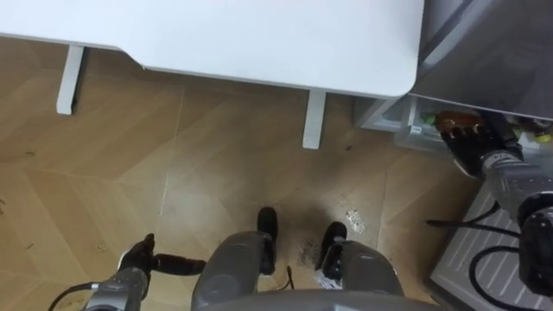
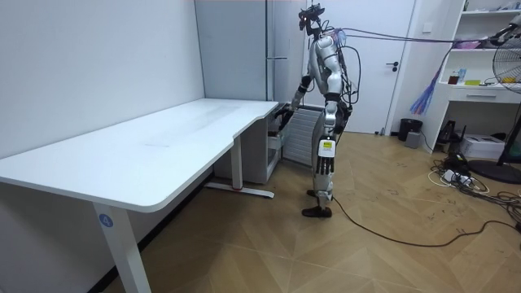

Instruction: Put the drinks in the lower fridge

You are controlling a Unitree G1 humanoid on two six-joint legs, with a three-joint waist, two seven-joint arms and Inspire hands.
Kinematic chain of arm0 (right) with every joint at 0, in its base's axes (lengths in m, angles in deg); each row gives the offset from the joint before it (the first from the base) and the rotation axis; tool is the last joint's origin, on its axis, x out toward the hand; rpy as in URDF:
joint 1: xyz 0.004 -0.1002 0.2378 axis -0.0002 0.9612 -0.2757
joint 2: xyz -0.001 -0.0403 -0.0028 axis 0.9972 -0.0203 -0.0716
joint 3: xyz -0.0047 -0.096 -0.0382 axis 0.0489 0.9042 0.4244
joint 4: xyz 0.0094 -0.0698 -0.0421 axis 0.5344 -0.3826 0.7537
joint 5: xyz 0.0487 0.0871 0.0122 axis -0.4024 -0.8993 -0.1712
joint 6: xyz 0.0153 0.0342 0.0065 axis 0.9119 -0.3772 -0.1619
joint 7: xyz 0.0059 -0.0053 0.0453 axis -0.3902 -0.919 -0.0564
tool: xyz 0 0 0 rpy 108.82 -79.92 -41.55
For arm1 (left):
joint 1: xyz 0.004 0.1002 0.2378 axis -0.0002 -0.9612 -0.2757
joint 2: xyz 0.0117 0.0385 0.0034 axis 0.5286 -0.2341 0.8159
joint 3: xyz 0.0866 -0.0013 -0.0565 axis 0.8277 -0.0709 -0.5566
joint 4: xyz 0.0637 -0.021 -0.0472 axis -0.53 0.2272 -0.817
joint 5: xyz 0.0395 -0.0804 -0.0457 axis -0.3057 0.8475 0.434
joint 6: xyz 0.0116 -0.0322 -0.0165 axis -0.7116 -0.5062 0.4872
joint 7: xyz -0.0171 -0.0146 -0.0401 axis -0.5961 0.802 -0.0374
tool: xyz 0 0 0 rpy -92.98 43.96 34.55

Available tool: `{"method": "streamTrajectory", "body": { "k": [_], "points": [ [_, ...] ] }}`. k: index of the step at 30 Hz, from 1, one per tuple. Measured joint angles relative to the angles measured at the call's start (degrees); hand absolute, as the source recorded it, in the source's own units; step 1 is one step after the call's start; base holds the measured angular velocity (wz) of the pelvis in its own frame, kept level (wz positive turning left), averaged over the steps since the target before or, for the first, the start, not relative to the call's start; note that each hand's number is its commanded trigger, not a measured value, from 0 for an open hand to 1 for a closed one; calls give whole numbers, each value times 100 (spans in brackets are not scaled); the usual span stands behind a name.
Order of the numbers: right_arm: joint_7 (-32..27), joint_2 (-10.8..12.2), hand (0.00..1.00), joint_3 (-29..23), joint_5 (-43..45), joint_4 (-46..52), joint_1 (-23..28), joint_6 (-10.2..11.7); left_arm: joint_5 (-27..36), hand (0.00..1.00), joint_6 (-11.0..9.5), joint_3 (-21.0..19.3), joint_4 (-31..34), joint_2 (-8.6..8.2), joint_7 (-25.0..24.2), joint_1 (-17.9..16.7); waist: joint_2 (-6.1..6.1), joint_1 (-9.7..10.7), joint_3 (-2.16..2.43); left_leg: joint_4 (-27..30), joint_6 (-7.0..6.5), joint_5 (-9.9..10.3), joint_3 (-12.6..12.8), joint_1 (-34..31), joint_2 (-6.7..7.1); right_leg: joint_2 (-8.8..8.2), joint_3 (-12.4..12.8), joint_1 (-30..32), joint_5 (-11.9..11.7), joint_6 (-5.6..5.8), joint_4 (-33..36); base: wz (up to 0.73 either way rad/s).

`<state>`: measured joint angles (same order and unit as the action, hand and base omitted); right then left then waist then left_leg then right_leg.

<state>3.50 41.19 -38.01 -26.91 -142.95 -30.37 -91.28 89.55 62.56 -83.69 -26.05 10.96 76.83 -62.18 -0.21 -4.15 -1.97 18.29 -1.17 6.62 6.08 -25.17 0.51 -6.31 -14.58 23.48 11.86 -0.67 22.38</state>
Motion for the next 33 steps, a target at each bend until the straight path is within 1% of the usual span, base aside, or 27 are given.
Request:
{"method": "streamTrajectory", "body": {
  "k": [2,3,5,7,9,12,16,18,20,29,33],
  "points": [
    [-1,3,0,-81,-9,2,104,8,-2,0,14,-3,13,3,27,-43,19,39,22,0,0,0,4,45,-26,41,-11,-100,-39,-6,-92,0],
    [-2,3,0,-122,-32,11,164,55,0,0,12,-2,15,2,32,-62,23,56,24,-7,0,0,12,91,-31,47,-9,-148,-42,-7,-121,0],
    [-8,3,0,-147,-115,16,225,141,6,0,5,-1,16,1,31,-80,37,75,67,-20,1,0,39,120,-58,74,3,-179,-69,-19,-164,-7],
    [-7,2,0,-147,-122,25,275,233,23,0,-14,-2,16,2,30,-78,48,85,75,-40,1,0,57,174,-79,92,9,-221,-84,-32,-173,-7],
    [-6,3,0,-146,-119,70,363,312,137,0,-26,-3,19,3,14,-78,62,99,94,-53,1,0,170,245,-120,99,32,-266,-94,-49,-167,-8],
    [66,4,0,-148,-134,208,602,348,216,0,-66,-3,12,4,0,-79,90,114,112,-49,1,0,198,287,-154,101,34,-310,-104,-68,-172,-2],
    [66,11,0,-148,-132,239,746,369,213,0,-65,-3,-1,4,-9,-85,99,159,116,-23,2,1,203,285,-188,130,32,-315,-114,-91,-171,0],
    [72,11,0,-148,-131,257,747,385,213,0,-65,-3,-10,4,-10,-95,104,228,119,-12,3,1,207,283,-196,135,33,-315,-117,-99,-165,0],
    [121,15,0,-147,-138,256,756,434,209,0,-66,-2,-12,4,-14,-93,107,234,120,-8,3,1,210,284,-197,138,40,-316,-120,-103,-166,0],
    [135,48,0,-144,-111,263,816,447,131,0,-63,-3,-20,3,-112,-94,114,218,119,16,5,4,227,185,-196,147,18,-237,-121,-102,-161,0],
    [68,117,0,-139,-88,262,892,476,90,0,-60,-2,-48,1,-63,-94,101,210,110,38,1,6,240,128,-180,131,16,-156,-85,-94,-67,2]
  ]
}}
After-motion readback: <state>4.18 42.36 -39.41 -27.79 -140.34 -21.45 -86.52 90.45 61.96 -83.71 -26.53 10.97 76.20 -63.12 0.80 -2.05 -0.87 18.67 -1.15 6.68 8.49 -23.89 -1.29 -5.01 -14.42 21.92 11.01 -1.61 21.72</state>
